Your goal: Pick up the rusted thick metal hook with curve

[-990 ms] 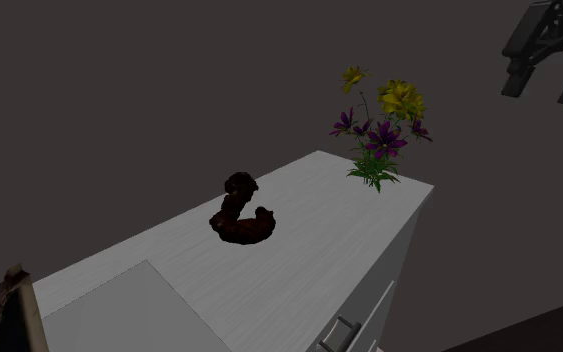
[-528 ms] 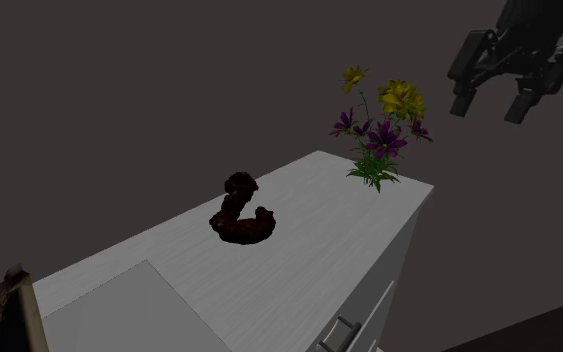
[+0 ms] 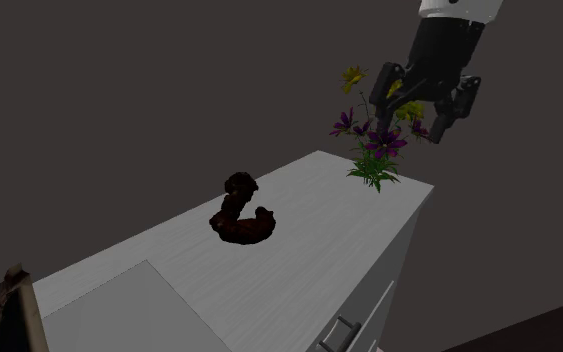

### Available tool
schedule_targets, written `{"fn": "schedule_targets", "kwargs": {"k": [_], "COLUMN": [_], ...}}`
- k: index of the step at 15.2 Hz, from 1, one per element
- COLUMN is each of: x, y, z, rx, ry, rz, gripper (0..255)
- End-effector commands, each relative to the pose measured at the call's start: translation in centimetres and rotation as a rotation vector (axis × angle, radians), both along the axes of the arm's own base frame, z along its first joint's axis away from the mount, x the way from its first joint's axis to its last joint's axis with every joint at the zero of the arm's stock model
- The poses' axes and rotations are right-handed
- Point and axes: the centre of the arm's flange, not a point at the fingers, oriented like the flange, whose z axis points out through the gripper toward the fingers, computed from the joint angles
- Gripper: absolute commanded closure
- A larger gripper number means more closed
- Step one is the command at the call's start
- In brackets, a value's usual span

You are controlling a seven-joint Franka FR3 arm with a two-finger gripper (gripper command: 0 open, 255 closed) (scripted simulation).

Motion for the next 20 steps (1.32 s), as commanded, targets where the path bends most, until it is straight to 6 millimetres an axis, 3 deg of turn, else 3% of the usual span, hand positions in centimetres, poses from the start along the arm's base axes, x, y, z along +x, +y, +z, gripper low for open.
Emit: {"fn": "schedule_targets", "kwargs": {"k": [1, 20], "x": [1.1, 11.3], "y": [2.4, 22.8], "z": [-1.4, -11.5], "rx": [0.003, 0.019], "ry": [0.001, 0.013], "rz": [0.002, 0.031], "gripper": [0, 0]}}
